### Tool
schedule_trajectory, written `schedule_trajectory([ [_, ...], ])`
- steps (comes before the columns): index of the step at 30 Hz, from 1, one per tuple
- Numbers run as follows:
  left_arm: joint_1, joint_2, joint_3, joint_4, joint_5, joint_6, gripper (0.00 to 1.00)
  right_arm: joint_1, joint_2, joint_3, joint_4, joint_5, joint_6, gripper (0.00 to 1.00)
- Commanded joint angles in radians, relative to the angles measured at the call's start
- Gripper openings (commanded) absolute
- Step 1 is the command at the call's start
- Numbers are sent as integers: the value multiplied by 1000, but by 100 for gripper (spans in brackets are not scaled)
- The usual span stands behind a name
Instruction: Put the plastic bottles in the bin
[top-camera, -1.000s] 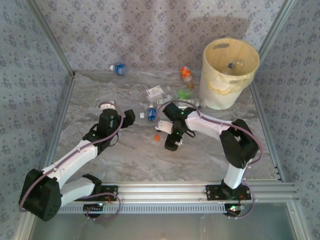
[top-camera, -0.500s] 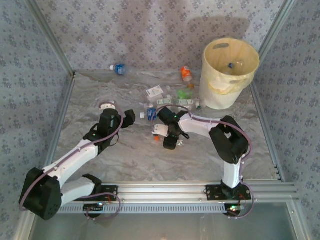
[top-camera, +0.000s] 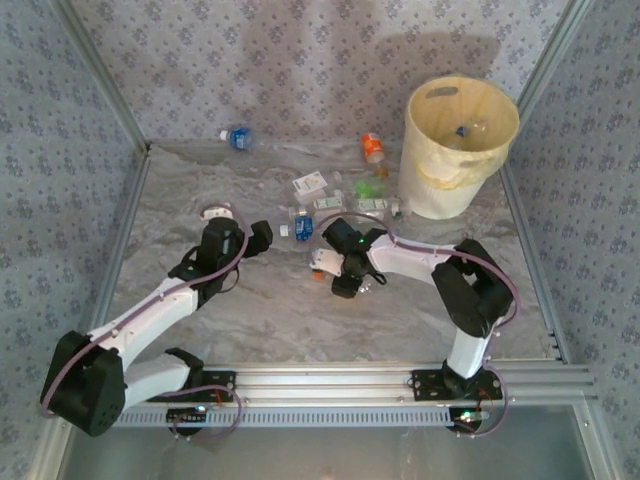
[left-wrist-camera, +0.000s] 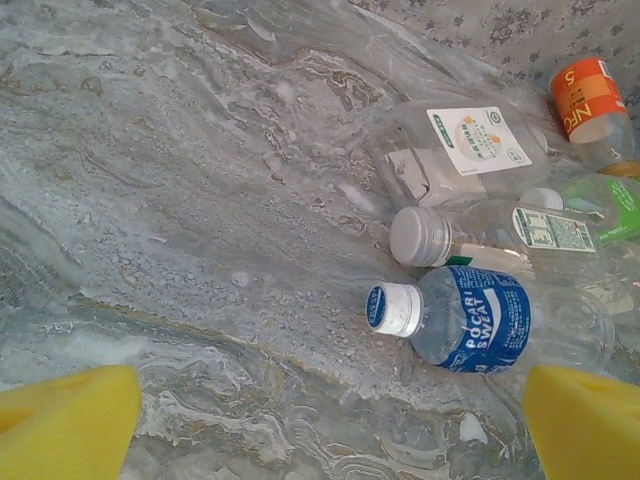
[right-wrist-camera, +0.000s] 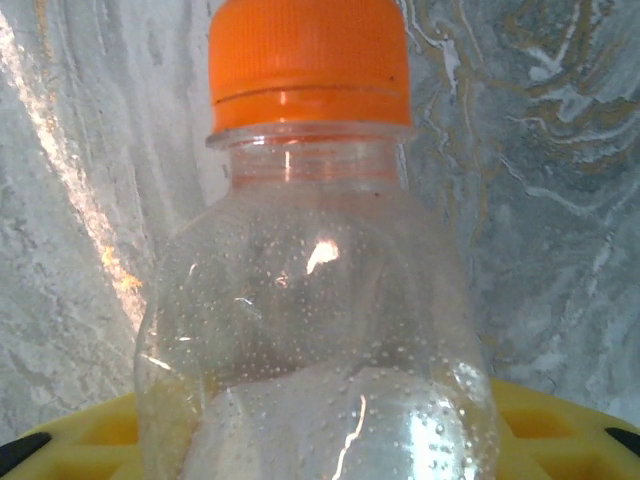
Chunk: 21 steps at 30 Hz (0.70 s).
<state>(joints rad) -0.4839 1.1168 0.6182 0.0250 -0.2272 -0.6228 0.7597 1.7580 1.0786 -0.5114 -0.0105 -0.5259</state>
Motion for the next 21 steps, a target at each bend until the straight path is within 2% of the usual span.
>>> schedule_trajectory([
  [1,8,3,2,3,10,-10,98,-11,-70,-35,42,1,45,44],
  [7,7,3,6,-2,6,-6,98,-42,-182,-107,124,-38,108,40],
  [13,8,10,15,-7,6,-5,98,-121,-357,-193,294,-161,240,38],
  [17,8,22,24,-7,10,-6,98,-206,-456,-218,408,-275,355,38],
  [21,8,29,29,-4,19,-8,98,-316,-512,-216,524,-469,477,40],
])
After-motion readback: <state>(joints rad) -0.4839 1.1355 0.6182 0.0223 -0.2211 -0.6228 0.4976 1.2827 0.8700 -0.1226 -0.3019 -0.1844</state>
